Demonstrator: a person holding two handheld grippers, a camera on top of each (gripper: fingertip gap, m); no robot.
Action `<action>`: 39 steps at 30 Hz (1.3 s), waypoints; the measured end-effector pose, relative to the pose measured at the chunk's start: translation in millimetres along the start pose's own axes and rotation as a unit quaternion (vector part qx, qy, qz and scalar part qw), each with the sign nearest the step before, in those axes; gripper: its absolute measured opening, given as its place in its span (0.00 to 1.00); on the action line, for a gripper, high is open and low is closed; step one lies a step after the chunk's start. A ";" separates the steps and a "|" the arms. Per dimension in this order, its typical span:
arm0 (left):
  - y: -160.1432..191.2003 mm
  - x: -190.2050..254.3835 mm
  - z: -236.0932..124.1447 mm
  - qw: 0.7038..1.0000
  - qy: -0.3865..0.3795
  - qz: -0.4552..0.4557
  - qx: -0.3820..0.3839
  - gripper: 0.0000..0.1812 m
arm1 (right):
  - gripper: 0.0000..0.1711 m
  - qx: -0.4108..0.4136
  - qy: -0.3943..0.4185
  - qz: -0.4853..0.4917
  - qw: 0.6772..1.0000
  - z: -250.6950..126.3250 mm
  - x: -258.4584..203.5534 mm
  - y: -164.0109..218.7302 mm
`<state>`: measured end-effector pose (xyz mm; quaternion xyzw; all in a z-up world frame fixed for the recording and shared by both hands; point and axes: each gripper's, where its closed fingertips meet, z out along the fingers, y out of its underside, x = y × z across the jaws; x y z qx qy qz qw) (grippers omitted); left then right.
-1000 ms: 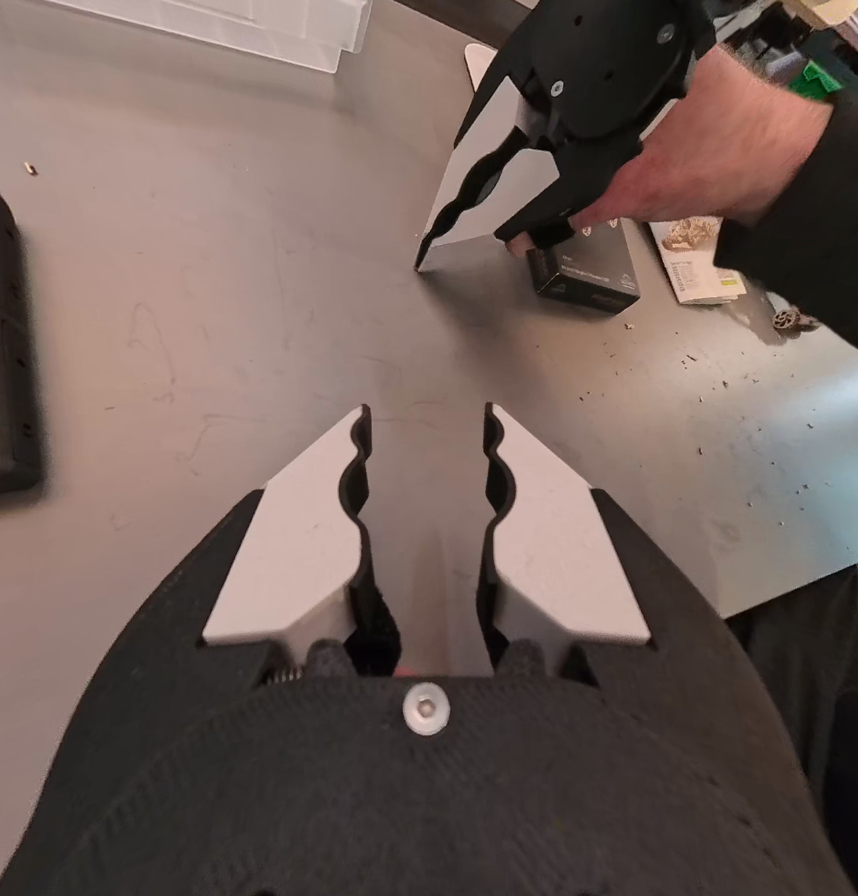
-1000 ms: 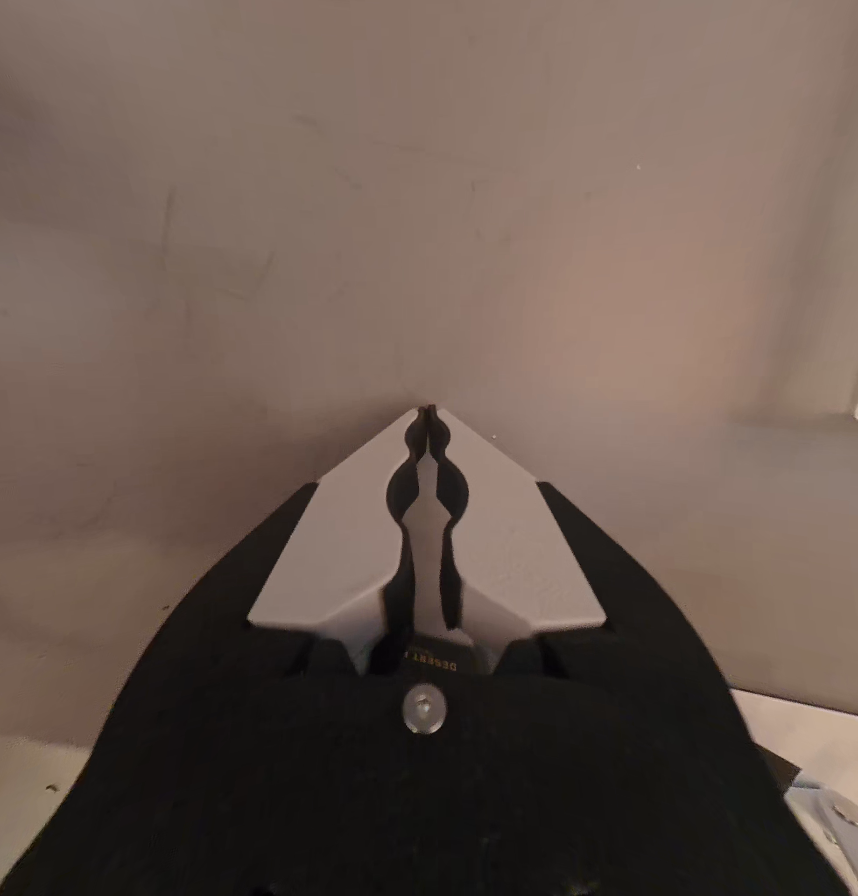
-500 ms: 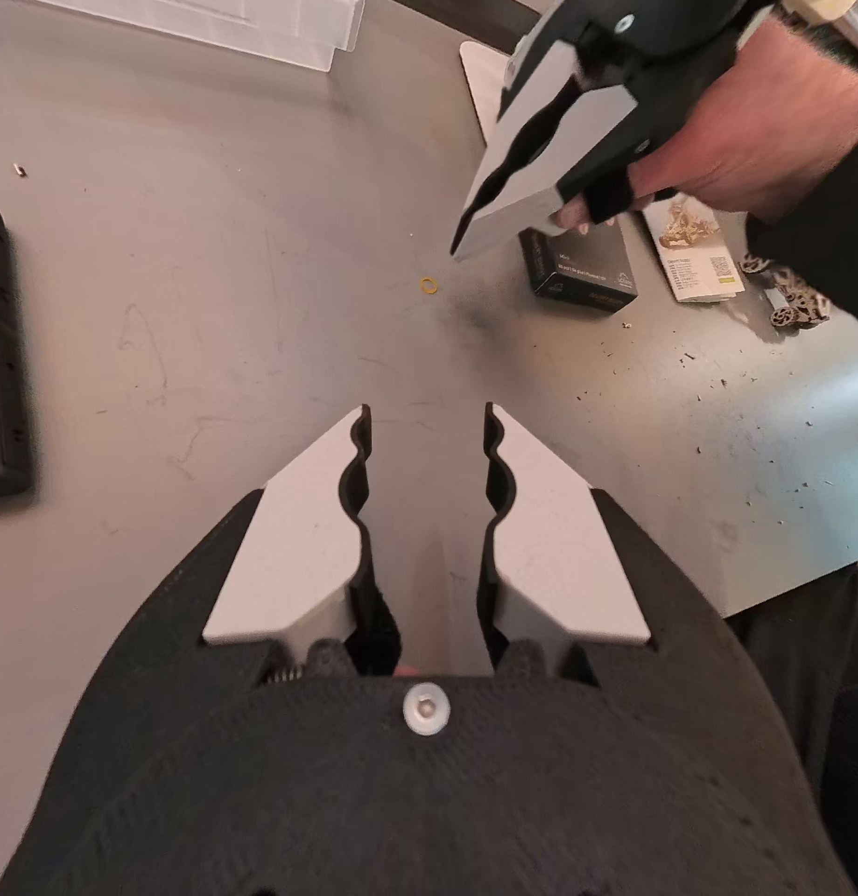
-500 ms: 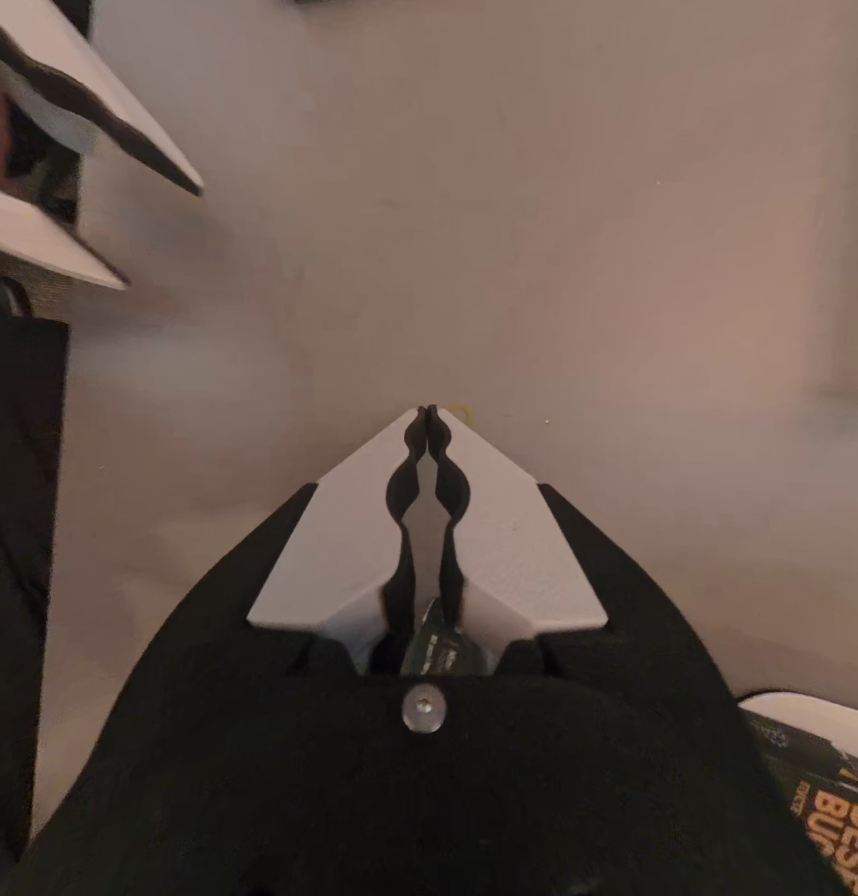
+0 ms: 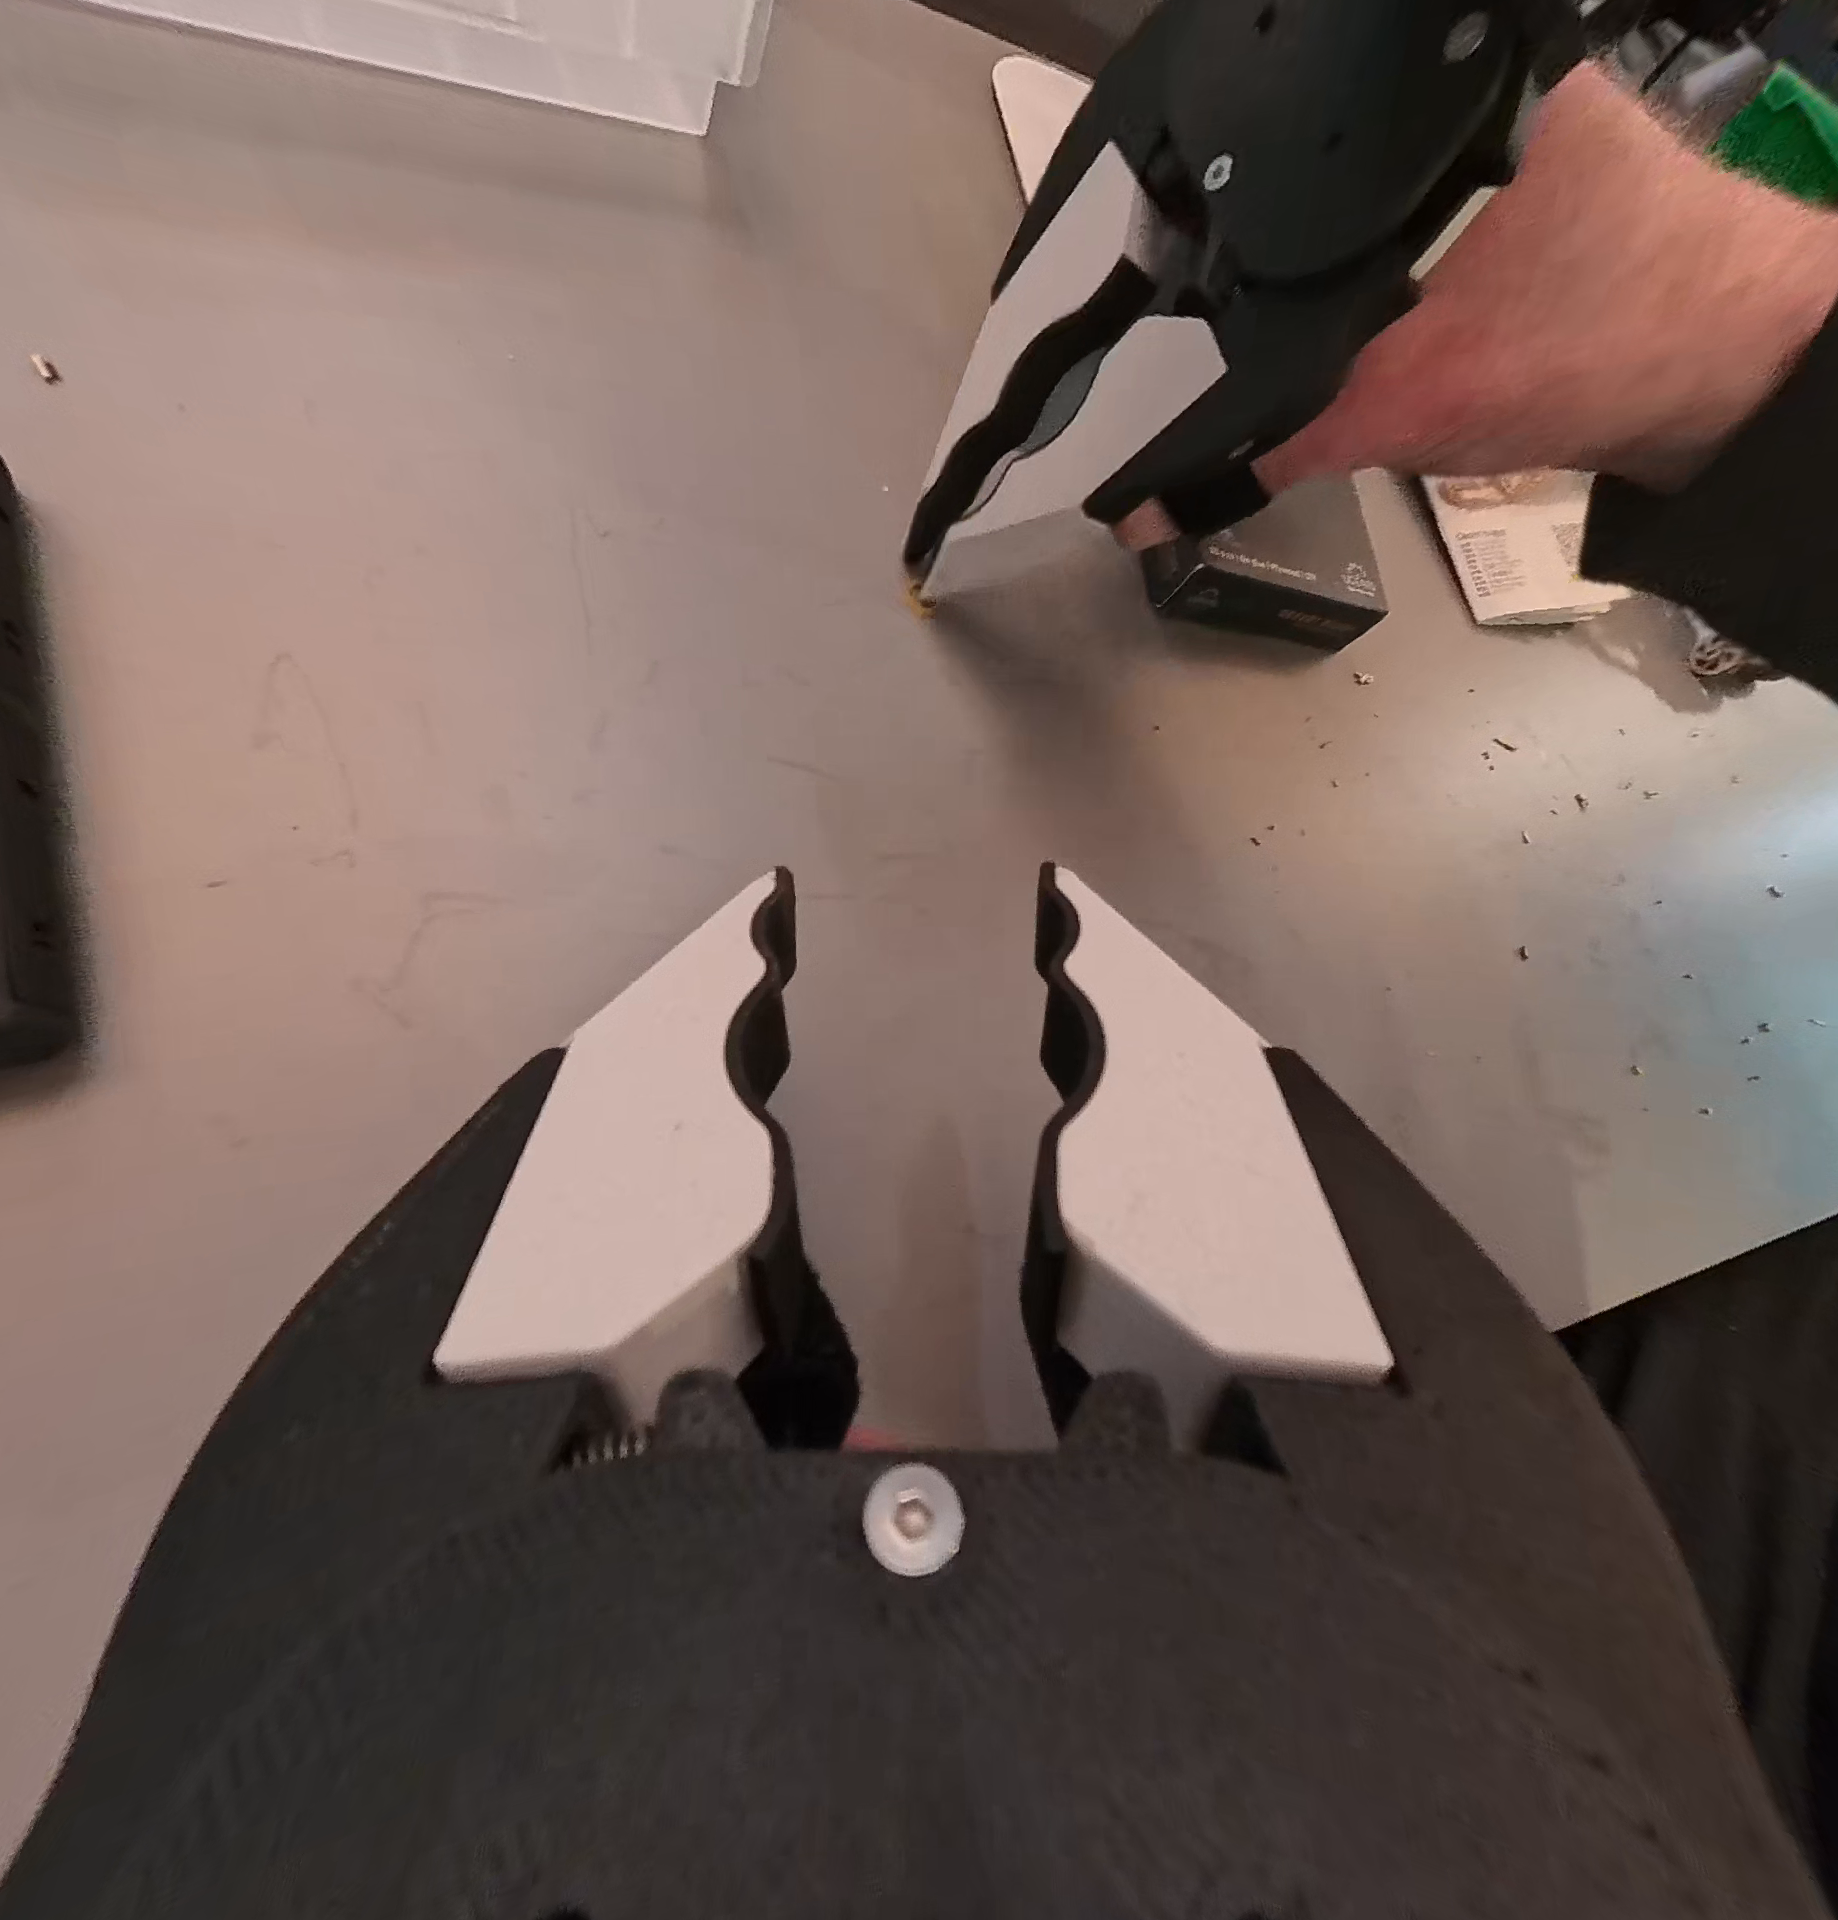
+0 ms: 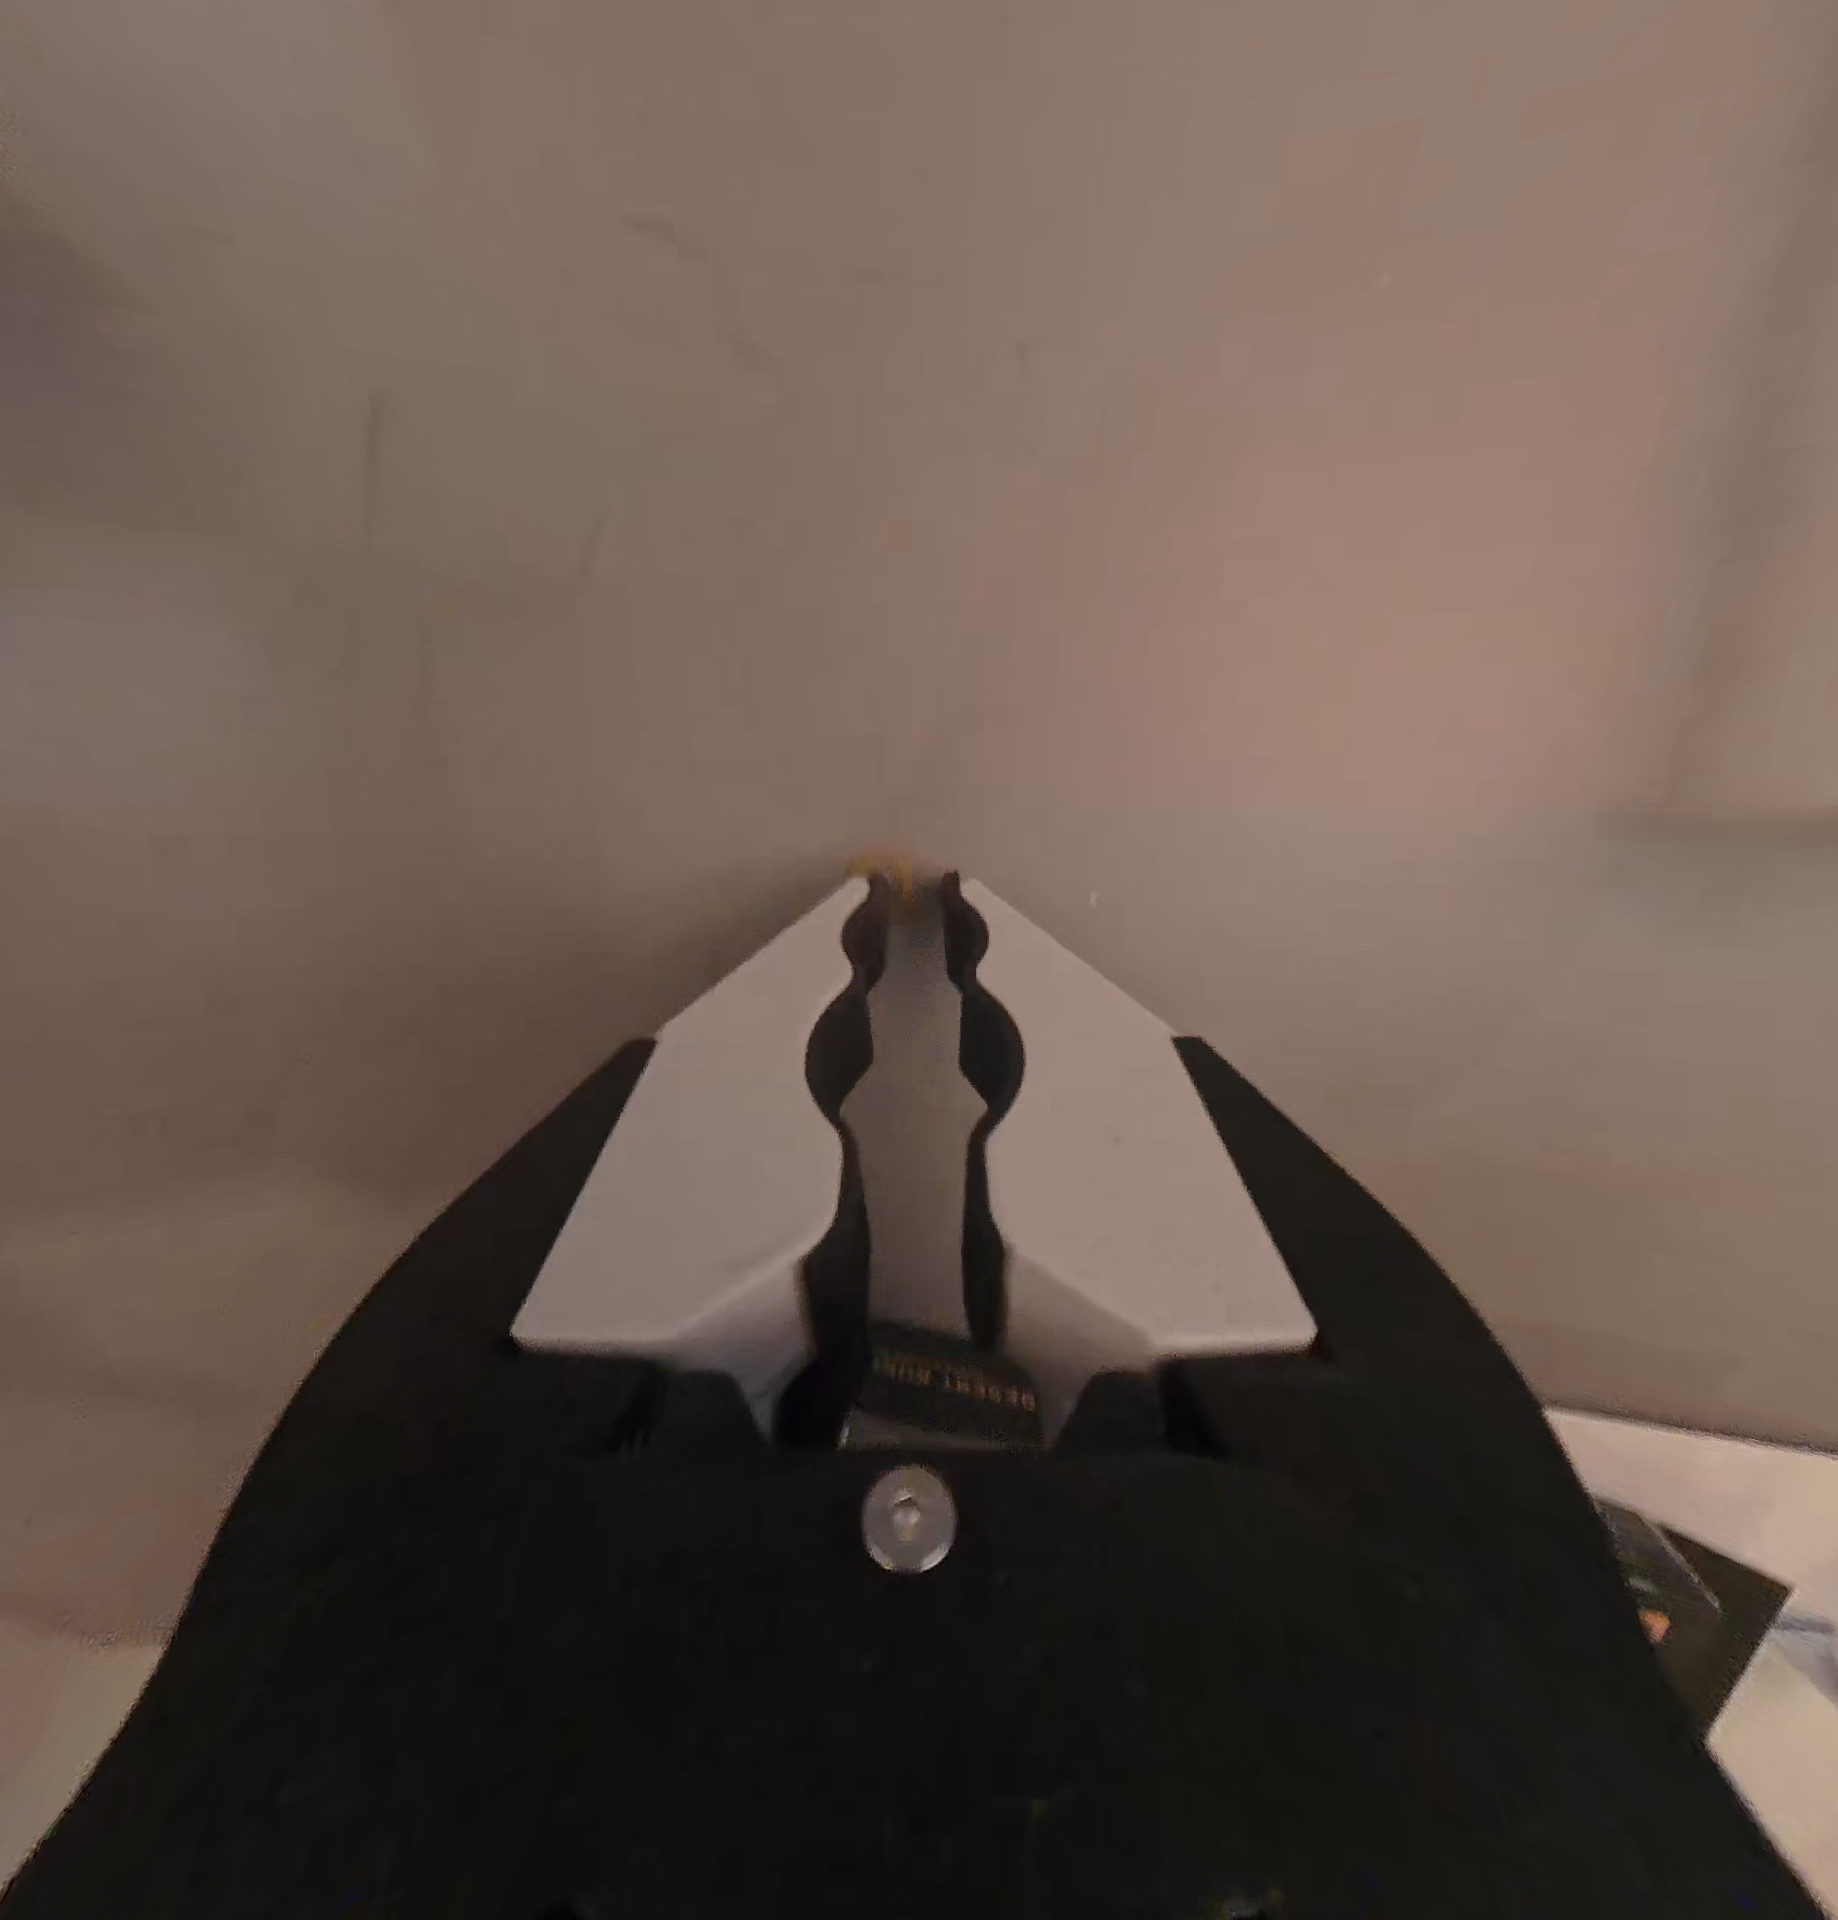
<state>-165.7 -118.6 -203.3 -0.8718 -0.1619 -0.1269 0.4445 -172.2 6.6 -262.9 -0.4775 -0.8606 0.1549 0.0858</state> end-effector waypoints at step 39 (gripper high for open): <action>-1.8 40.5 31.5 0.994 -0.011 0.104 -0.008 0.70 | 0.43 0.153 0.071 0.106 0.980 -187.3 -162.8 178.4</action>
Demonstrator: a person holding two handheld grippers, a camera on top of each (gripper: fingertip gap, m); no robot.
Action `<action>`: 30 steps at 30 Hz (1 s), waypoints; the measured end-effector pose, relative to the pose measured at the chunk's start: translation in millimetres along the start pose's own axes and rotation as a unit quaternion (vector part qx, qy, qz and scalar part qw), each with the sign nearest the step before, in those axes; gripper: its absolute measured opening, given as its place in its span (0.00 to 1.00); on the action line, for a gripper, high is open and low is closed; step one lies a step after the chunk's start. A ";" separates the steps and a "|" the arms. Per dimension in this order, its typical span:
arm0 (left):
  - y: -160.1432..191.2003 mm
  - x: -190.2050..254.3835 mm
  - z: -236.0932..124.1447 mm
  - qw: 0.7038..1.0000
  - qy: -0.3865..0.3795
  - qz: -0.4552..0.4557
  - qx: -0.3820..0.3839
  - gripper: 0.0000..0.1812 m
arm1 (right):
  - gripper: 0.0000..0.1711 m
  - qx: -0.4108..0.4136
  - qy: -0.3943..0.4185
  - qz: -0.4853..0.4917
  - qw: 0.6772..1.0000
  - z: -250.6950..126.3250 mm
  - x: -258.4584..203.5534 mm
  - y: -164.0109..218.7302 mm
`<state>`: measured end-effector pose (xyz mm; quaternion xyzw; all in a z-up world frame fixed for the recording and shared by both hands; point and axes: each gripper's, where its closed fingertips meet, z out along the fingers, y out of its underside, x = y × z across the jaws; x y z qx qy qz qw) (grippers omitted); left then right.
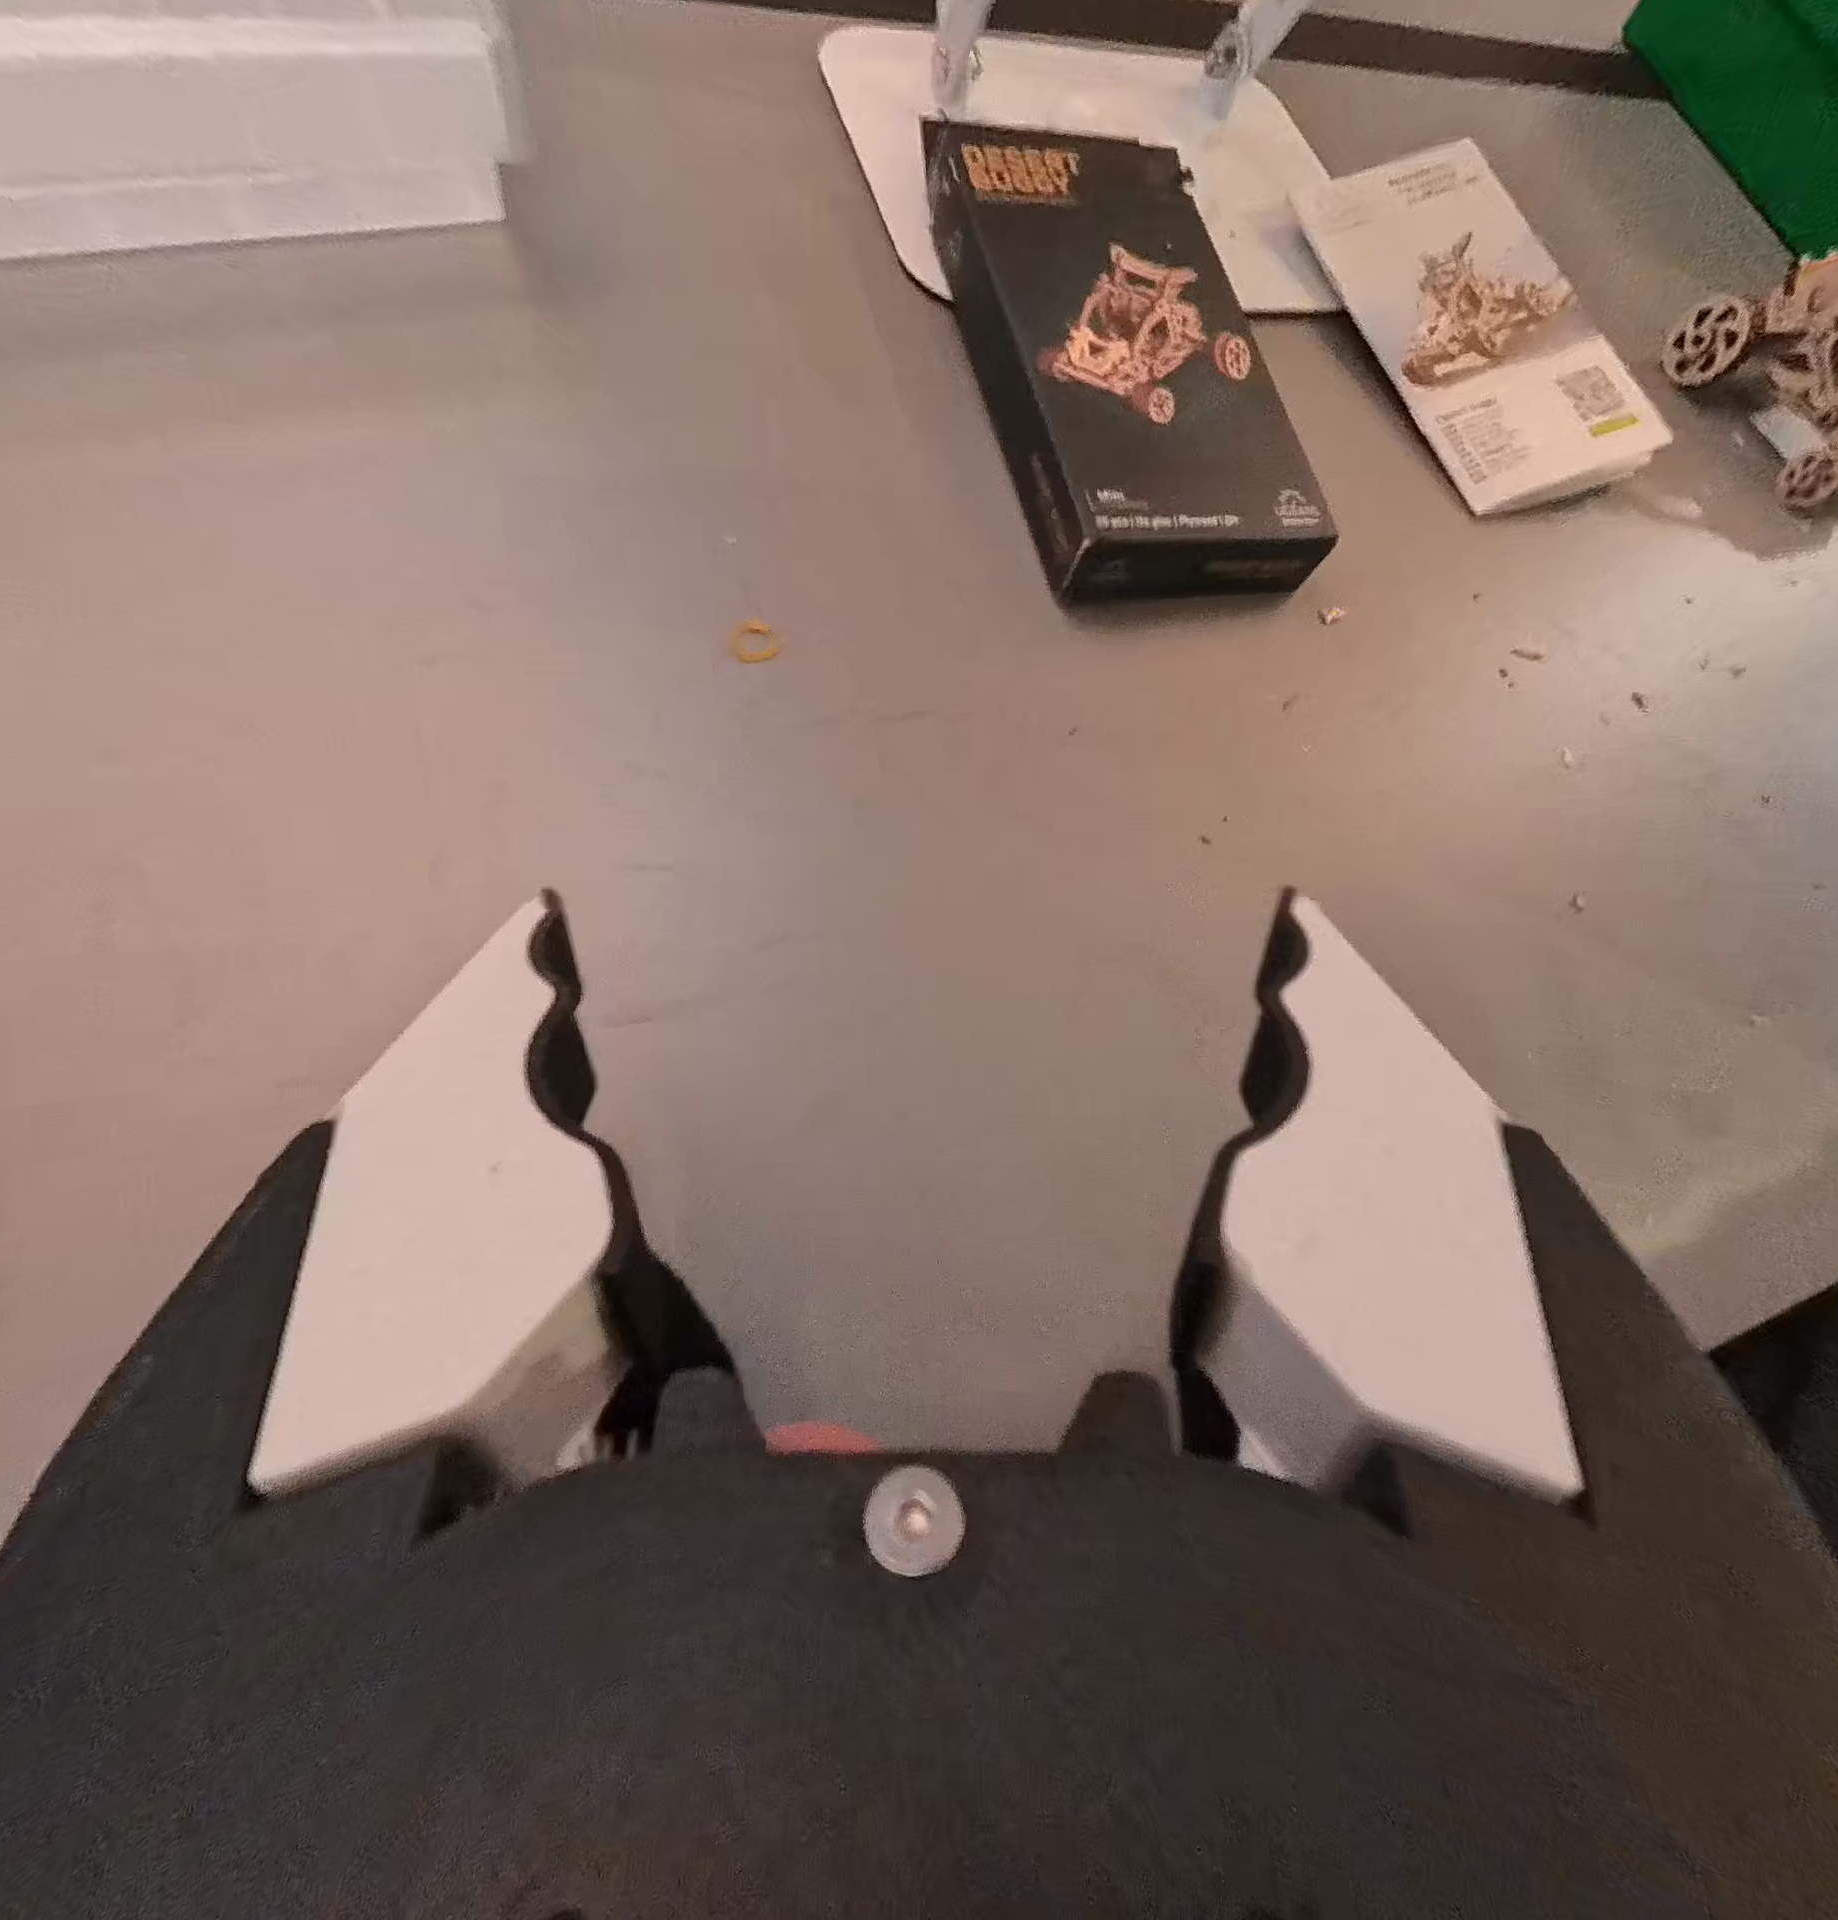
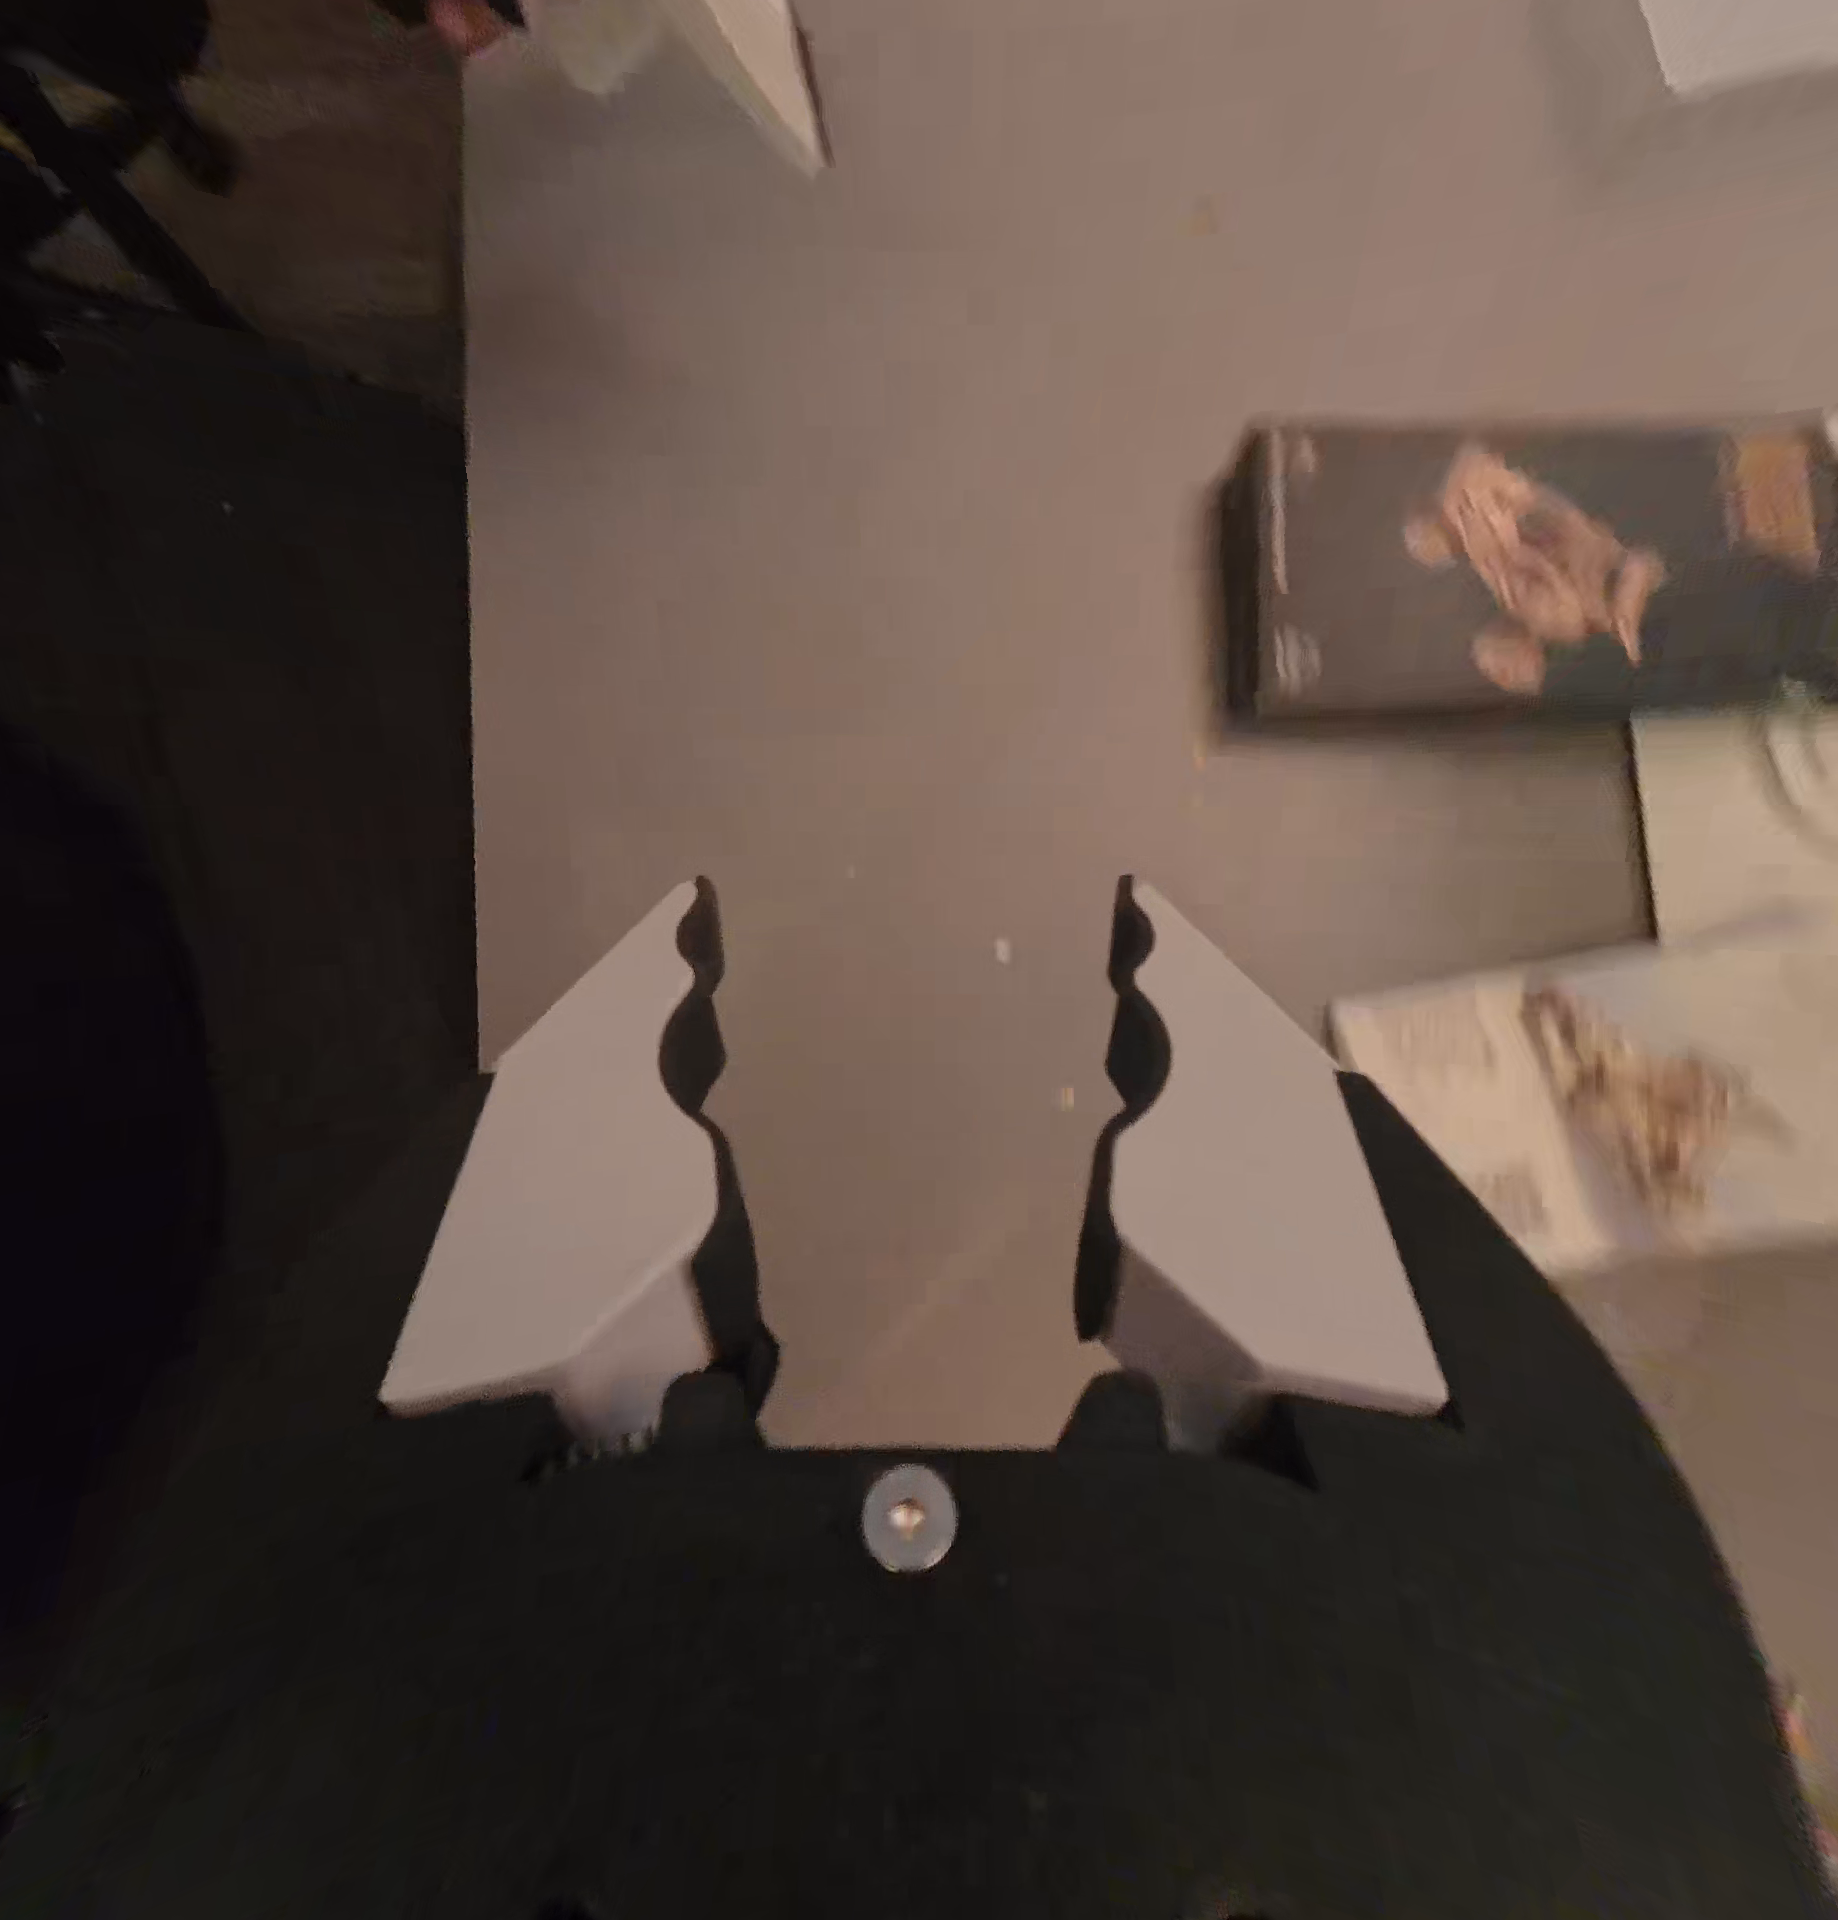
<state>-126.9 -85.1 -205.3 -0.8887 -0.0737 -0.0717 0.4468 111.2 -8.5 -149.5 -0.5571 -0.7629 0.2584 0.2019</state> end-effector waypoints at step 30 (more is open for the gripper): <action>-14.3 42.9 134.0 0.993 -0.029 0.056 -0.098 0.87 | 0.76 0.023 0.287 0.357 0.889 -107.7 111.6 325.6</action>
